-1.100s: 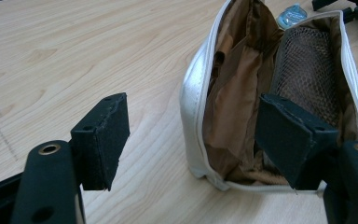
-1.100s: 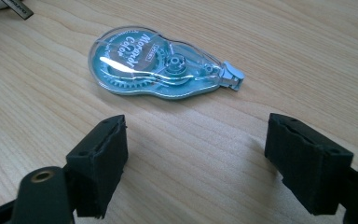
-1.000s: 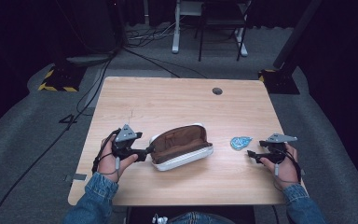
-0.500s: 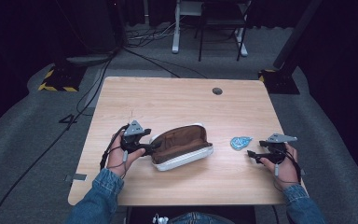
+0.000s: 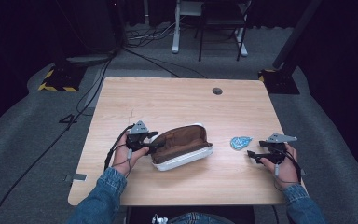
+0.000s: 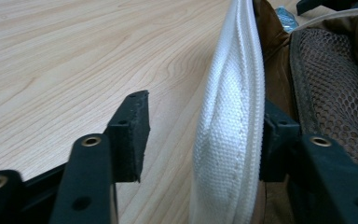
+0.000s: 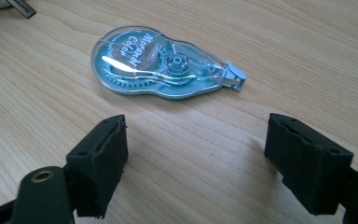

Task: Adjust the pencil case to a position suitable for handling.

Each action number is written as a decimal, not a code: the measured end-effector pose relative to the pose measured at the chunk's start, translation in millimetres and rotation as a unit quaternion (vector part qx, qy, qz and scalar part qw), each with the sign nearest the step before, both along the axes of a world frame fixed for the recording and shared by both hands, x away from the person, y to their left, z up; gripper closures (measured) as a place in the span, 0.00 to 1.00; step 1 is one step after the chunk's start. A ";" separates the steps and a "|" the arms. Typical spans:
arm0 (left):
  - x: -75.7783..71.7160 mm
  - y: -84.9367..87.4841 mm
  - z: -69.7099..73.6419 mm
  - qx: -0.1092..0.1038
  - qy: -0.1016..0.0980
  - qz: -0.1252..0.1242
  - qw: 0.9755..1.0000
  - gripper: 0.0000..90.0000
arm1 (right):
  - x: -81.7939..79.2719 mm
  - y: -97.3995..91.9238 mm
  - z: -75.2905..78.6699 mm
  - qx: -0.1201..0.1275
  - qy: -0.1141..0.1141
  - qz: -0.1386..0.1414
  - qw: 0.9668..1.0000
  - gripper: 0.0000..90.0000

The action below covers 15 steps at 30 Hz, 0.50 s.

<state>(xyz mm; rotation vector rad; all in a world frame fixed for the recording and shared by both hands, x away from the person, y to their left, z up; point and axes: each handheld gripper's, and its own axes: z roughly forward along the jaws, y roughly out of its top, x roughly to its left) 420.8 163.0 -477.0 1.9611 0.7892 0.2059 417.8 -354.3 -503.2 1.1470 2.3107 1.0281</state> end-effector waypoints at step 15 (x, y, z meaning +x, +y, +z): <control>3.4 -7.3 -1.2 -0.004 0.020 -0.028 0.999 0.86 | -0.1 0.1 0.0 0.001 0.000 0.001 1.000 0.24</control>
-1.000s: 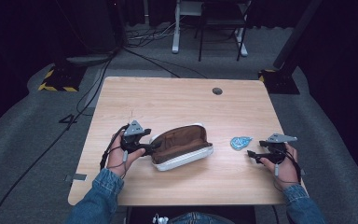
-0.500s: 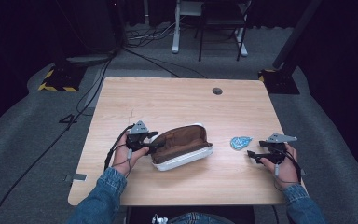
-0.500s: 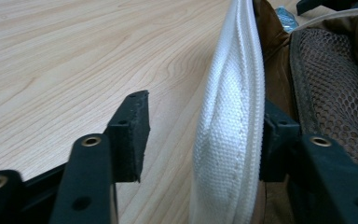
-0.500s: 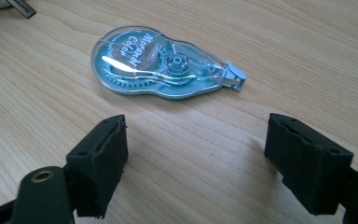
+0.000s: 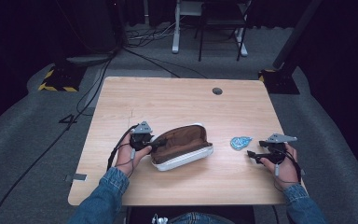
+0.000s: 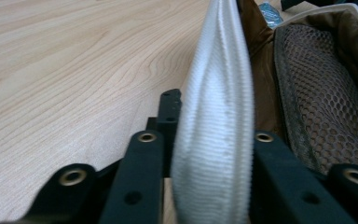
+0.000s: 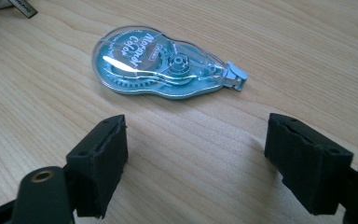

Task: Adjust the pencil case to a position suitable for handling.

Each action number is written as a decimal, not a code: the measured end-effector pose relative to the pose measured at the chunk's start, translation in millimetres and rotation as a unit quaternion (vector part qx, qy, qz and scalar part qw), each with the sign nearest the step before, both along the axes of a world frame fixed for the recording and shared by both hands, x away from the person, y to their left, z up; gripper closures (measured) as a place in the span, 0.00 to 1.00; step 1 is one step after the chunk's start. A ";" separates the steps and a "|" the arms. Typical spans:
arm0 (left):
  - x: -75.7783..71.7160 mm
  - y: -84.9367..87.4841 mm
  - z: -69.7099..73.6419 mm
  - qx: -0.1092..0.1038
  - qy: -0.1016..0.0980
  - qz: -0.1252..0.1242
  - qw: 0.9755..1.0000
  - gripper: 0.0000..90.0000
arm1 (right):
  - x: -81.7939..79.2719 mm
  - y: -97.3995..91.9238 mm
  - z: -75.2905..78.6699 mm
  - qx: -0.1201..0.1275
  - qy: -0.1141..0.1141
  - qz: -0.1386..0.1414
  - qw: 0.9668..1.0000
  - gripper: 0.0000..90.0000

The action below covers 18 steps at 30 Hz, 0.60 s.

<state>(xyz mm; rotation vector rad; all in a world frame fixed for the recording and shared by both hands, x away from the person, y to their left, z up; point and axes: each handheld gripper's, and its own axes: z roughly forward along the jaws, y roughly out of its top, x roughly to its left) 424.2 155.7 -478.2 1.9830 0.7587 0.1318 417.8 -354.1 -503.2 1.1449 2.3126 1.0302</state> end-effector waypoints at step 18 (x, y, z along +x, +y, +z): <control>-4.0 -0.3 8.0 -0.013 0.013 -0.020 1.000 0.95 | 0.0 0.1 0.0 0.000 0.000 0.000 1.000 0.24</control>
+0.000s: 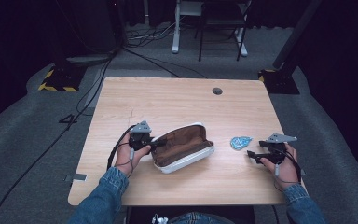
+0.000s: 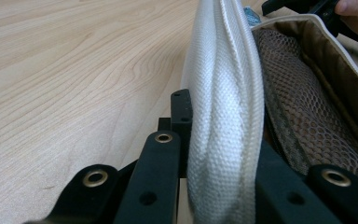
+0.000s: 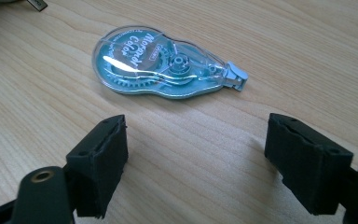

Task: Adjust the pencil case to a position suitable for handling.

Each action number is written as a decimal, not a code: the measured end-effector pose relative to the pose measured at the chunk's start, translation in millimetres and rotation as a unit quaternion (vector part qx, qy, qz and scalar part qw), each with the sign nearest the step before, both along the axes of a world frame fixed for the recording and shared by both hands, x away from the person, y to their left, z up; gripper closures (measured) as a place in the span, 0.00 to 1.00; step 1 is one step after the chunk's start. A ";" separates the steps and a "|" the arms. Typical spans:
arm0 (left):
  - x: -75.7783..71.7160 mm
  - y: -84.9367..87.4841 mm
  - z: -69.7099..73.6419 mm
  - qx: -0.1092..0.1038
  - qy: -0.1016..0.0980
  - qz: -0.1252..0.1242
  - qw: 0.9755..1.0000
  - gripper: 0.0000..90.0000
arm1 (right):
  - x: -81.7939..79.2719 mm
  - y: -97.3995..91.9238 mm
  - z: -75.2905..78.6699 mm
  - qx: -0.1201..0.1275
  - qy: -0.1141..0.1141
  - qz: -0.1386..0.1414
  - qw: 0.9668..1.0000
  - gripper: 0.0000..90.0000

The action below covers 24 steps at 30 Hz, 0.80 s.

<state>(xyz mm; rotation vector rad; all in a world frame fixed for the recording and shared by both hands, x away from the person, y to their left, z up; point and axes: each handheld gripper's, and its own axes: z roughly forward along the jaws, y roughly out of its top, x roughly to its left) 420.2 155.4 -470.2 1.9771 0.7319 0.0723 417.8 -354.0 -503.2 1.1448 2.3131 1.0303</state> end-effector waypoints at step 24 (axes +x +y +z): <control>-20.9 -26.0 21.6 -0.021 0.003 -0.068 0.997 0.95 | -0.1 0.2 -0.1 0.000 0.000 0.001 1.000 0.24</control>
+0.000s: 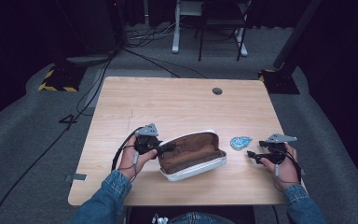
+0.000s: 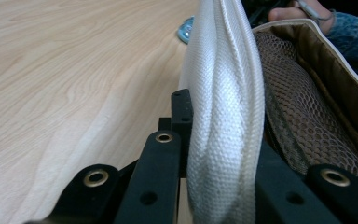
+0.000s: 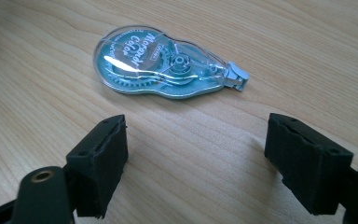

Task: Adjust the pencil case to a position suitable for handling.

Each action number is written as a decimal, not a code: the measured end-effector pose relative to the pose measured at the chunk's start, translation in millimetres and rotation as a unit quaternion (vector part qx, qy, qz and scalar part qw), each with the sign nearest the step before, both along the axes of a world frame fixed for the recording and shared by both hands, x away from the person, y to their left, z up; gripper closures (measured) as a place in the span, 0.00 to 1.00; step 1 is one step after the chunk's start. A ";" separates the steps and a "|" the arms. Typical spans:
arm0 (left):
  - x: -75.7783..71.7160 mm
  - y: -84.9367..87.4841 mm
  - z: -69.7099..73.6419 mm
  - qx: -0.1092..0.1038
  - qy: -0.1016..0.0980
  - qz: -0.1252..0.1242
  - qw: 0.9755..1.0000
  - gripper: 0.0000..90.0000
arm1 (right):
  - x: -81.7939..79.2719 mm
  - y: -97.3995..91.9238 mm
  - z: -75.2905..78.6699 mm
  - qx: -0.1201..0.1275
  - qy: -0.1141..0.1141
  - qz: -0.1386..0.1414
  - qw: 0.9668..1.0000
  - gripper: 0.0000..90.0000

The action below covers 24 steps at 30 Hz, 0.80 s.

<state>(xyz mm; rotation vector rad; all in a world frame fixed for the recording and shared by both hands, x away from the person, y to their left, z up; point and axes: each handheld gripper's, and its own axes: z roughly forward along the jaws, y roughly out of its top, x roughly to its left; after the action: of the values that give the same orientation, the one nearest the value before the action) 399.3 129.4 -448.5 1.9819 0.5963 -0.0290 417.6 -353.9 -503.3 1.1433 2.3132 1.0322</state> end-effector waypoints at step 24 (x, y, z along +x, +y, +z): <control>-7.1 -20.1 -22.7 0.016 0.028 -0.048 0.998 0.95 | -0.1 -0.1 0.0 -0.001 0.000 0.003 1.000 0.24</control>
<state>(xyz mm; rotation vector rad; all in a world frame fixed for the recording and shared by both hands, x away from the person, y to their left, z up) 392.1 109.2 -471.2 2.0444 0.5386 -0.1349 417.5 -354.0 -503.4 1.1350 2.3183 1.0337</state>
